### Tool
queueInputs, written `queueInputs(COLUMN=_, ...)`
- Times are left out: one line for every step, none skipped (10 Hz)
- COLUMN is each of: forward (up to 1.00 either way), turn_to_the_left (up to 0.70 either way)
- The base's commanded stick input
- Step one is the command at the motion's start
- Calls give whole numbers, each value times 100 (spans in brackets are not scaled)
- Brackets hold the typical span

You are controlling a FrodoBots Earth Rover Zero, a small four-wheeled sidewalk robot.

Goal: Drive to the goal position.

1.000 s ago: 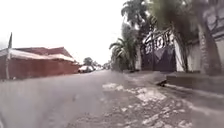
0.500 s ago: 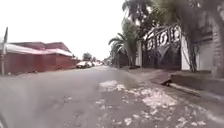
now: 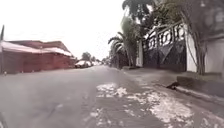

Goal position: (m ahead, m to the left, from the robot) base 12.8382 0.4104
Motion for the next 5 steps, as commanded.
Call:
queueInputs(forward=0, turn_to_the_left=0)
queueInputs(forward=0, turn_to_the_left=0)
queueInputs(forward=0, turn_to_the_left=0)
queueInputs(forward=0, turn_to_the_left=0)
queueInputs(forward=0, turn_to_the_left=0)
